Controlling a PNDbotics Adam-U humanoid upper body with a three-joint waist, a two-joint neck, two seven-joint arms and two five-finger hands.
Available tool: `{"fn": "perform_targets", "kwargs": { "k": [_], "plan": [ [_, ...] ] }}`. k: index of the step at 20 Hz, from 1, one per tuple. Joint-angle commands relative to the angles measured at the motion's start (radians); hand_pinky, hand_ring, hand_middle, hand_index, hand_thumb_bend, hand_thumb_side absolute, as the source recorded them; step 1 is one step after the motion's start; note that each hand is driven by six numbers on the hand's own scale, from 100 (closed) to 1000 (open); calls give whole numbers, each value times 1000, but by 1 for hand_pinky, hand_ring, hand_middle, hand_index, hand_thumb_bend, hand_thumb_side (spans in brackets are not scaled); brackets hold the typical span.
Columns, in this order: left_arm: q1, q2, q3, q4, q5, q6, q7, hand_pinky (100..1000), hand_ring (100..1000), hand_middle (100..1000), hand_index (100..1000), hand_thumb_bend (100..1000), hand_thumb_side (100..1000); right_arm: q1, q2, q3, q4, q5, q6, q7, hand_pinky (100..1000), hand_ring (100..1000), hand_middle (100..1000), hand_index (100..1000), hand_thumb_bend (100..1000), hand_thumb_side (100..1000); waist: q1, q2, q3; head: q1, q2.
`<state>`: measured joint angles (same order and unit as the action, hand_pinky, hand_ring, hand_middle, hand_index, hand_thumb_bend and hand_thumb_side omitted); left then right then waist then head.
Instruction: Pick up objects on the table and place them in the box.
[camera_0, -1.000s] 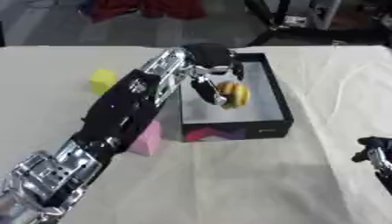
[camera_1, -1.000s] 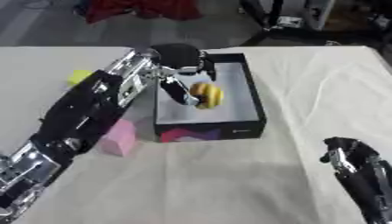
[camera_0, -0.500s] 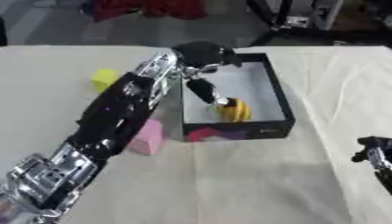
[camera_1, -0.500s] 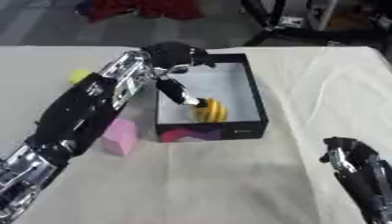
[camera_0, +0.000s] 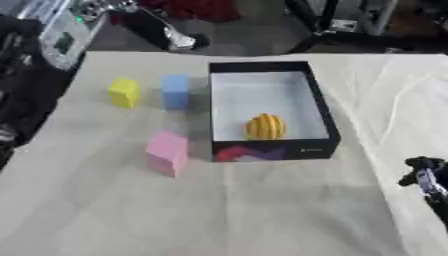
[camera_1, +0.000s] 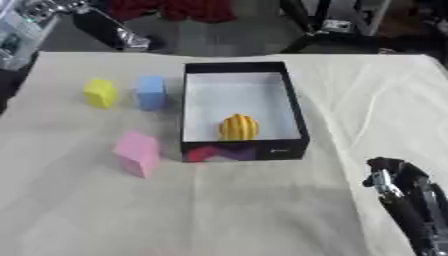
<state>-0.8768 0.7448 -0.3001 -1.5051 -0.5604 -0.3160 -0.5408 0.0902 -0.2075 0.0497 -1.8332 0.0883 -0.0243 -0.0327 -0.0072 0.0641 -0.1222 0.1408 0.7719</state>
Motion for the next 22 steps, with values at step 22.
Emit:
{"fn": "perform_targets", "kwargs": {
  "k": [22],
  "plan": [
    [140,98,-270,104,52,-110,-366,787,749,807,893,591,531,-2,-24,1,-5,9,-1,4,713,514,428,634,100,612,14,-30,-12,-23,-2]
  ]
}}
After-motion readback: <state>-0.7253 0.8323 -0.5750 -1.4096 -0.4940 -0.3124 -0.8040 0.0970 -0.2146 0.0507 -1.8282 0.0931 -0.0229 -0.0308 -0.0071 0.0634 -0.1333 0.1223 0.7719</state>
